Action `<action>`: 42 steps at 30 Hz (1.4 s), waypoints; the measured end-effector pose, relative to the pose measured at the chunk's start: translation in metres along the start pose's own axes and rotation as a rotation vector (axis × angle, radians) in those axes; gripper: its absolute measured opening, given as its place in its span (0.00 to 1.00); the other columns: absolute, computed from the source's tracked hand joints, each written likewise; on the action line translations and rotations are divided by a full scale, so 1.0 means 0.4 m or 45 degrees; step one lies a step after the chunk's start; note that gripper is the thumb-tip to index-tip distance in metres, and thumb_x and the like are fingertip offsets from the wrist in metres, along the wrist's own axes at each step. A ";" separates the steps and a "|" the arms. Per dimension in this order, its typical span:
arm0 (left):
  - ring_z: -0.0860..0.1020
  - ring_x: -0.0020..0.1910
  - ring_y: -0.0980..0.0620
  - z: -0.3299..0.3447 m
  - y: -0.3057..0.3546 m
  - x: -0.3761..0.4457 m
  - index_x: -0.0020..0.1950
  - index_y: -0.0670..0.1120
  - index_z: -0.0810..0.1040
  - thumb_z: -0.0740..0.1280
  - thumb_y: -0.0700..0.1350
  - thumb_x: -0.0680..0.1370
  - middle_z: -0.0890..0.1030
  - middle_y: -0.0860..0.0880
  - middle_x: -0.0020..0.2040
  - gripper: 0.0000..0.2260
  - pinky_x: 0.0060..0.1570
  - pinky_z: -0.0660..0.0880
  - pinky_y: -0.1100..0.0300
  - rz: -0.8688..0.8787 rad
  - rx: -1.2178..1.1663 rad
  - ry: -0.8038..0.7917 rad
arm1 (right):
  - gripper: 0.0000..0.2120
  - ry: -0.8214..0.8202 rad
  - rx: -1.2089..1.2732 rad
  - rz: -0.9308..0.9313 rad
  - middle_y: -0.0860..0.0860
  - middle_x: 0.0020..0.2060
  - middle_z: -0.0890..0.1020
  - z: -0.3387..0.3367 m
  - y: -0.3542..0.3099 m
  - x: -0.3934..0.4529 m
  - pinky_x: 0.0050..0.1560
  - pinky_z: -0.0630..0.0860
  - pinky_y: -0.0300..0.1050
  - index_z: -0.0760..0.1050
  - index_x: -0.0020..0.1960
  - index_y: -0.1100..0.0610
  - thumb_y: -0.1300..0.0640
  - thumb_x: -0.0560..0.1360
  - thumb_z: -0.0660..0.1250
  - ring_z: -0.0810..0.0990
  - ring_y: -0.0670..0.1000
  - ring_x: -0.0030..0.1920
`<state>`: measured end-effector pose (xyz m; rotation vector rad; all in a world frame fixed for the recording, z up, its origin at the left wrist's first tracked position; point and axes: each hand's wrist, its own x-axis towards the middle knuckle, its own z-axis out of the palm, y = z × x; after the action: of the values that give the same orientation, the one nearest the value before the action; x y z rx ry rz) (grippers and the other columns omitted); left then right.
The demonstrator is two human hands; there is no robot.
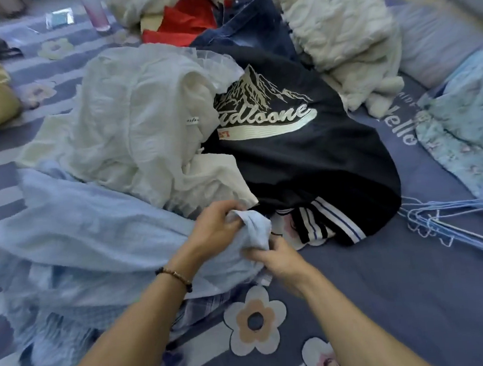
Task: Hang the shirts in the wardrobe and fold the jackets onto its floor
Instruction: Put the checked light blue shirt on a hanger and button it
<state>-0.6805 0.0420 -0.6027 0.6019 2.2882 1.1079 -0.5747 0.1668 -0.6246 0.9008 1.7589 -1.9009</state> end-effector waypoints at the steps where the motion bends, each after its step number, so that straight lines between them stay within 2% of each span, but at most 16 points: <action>1: 0.73 0.32 0.63 0.000 0.034 0.010 0.36 0.54 0.75 0.65 0.42 0.77 0.77 0.59 0.31 0.12 0.37 0.69 0.67 0.024 -0.077 -0.008 | 0.08 0.051 0.142 0.004 0.62 0.48 0.83 -0.014 -0.012 -0.014 0.50 0.78 0.61 0.78 0.52 0.60 0.65 0.73 0.68 0.81 0.65 0.51; 3: 0.72 0.32 0.64 0.009 0.105 0.026 0.38 0.50 0.76 0.66 0.39 0.78 0.77 0.58 0.33 0.10 0.35 0.68 0.70 0.057 -0.129 -0.010 | 0.10 0.097 0.355 -0.028 0.61 0.43 0.83 -0.068 -0.050 -0.042 0.42 0.77 0.51 0.79 0.50 0.64 0.71 0.74 0.62 0.82 0.62 0.44; 5: 0.72 0.33 0.64 0.026 0.158 0.040 0.40 0.49 0.76 0.67 0.39 0.78 0.75 0.57 0.35 0.08 0.36 0.67 0.69 0.064 -0.115 0.026 | 0.09 0.131 0.370 -0.093 0.57 0.40 0.83 -0.144 -0.085 -0.072 0.40 0.75 0.46 0.80 0.50 0.64 0.69 0.74 0.62 0.81 0.54 0.40; 8: 0.72 0.44 0.57 0.084 0.241 0.064 0.39 0.52 0.75 0.67 0.42 0.77 0.74 0.57 0.40 0.08 0.46 0.66 0.62 0.086 0.066 0.065 | 0.09 0.333 0.114 -0.188 0.56 0.41 0.82 -0.300 -0.119 -0.135 0.42 0.73 0.49 0.80 0.47 0.63 0.61 0.68 0.73 0.78 0.52 0.40; 10: 0.74 0.49 0.55 0.136 0.300 0.085 0.44 0.51 0.77 0.66 0.46 0.78 0.76 0.58 0.43 0.03 0.54 0.62 0.58 0.112 0.297 0.044 | 0.06 0.444 -0.101 -0.279 0.52 0.37 0.81 -0.402 -0.126 -0.173 0.40 0.73 0.43 0.80 0.43 0.62 0.65 0.67 0.75 0.77 0.49 0.38; 12: 0.76 0.47 0.52 0.201 0.356 0.108 0.46 0.52 0.73 0.66 0.50 0.78 0.80 0.55 0.43 0.03 0.56 0.61 0.57 0.116 0.445 -0.124 | 0.07 0.572 -0.246 -0.343 0.49 0.34 0.81 -0.497 -0.123 -0.208 0.36 0.72 0.38 0.79 0.39 0.59 0.67 0.66 0.75 0.76 0.45 0.35; 14: 0.75 0.41 0.49 0.283 0.424 0.133 0.46 0.53 0.67 0.68 0.50 0.75 0.80 0.51 0.40 0.09 0.48 0.70 0.53 0.104 0.443 -0.394 | 0.11 0.716 -0.302 -0.363 0.49 0.34 0.82 -0.606 -0.097 -0.232 0.37 0.73 0.40 0.78 0.36 0.54 0.66 0.64 0.77 0.77 0.45 0.34; 17: 0.77 0.42 0.50 0.410 0.487 0.169 0.54 0.52 0.70 0.67 0.46 0.74 0.80 0.50 0.44 0.10 0.44 0.74 0.55 0.113 0.442 -0.663 | 0.14 0.835 -0.338 -0.306 0.49 0.36 0.83 -0.738 -0.014 -0.241 0.40 0.75 0.45 0.76 0.36 0.51 0.66 0.63 0.77 0.79 0.49 0.37; 20: 0.79 0.46 0.44 0.555 0.516 0.201 0.42 0.49 0.74 0.64 0.41 0.74 0.80 0.48 0.43 0.03 0.41 0.71 0.57 0.146 0.546 -0.827 | 0.14 0.811 -0.177 -0.224 0.49 0.34 0.82 -0.828 0.090 -0.226 0.39 0.73 0.42 0.77 0.38 0.52 0.67 0.61 0.78 0.78 0.47 0.35; 23: 0.79 0.49 0.43 0.673 0.514 0.241 0.41 0.49 0.72 0.63 0.43 0.76 0.82 0.43 0.48 0.04 0.41 0.68 0.59 0.121 0.640 -0.941 | 0.16 0.664 0.021 -0.181 0.49 0.36 0.82 -0.898 0.164 -0.188 0.38 0.74 0.34 0.79 0.44 0.53 0.60 0.56 0.75 0.77 0.42 0.34; 25: 0.79 0.49 0.41 0.720 0.494 0.277 0.38 0.50 0.68 0.61 0.44 0.76 0.82 0.43 0.47 0.07 0.41 0.68 0.56 0.145 0.622 -0.835 | 0.21 0.541 0.292 -0.126 0.50 0.42 0.82 -0.945 0.182 -0.153 0.40 0.75 0.35 0.80 0.50 0.55 0.58 0.58 0.74 0.79 0.43 0.40; 27: 0.78 0.47 0.38 0.742 0.483 0.309 0.36 0.51 0.63 0.57 0.47 0.71 0.81 0.43 0.44 0.05 0.42 0.69 0.52 0.192 0.574 -0.673 | 0.17 0.671 0.502 -0.075 0.50 0.45 0.82 -0.990 0.180 -0.115 0.42 0.75 0.39 0.79 0.52 0.55 0.55 0.64 0.76 0.79 0.48 0.45; 30: 0.78 0.46 0.39 0.790 0.500 0.379 0.41 0.51 0.71 0.59 0.48 0.72 0.82 0.45 0.44 0.03 0.42 0.72 0.49 0.254 0.588 -0.542 | 0.17 1.158 0.238 0.158 0.51 0.50 0.81 -1.090 0.186 -0.030 0.54 0.76 0.49 0.77 0.59 0.58 0.50 0.74 0.72 0.79 0.54 0.52; 34: 0.76 0.45 0.45 0.833 0.496 0.437 0.41 0.53 0.69 0.61 0.46 0.75 0.77 0.51 0.41 0.04 0.43 0.72 0.51 0.269 0.528 -0.524 | 0.32 1.215 0.032 0.367 0.57 0.67 0.74 -1.177 0.182 0.051 0.63 0.69 0.53 0.60 0.75 0.57 0.48 0.77 0.68 0.72 0.61 0.68; 38: 0.75 0.40 0.42 0.856 0.484 0.444 0.38 0.55 0.60 0.55 0.46 0.72 0.71 0.53 0.34 0.06 0.40 0.69 0.49 0.244 0.433 -0.611 | 0.42 1.131 -0.070 0.437 0.60 0.69 0.73 -1.214 0.201 0.098 0.63 0.72 0.56 0.49 0.79 0.56 0.50 0.75 0.71 0.72 0.63 0.67; 42: 0.75 0.40 0.41 0.882 0.495 0.457 0.40 0.57 0.61 0.59 0.39 0.78 0.72 0.54 0.34 0.14 0.41 0.72 0.47 0.207 0.413 -0.501 | 0.34 1.167 -0.046 0.452 0.60 0.61 0.77 -1.244 0.216 0.103 0.55 0.75 0.53 0.60 0.70 0.55 0.53 0.71 0.75 0.77 0.61 0.58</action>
<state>-0.5681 0.4651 -0.6766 1.0475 2.1058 0.6145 -0.4523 0.6496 -0.7168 2.1304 1.8564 -1.2799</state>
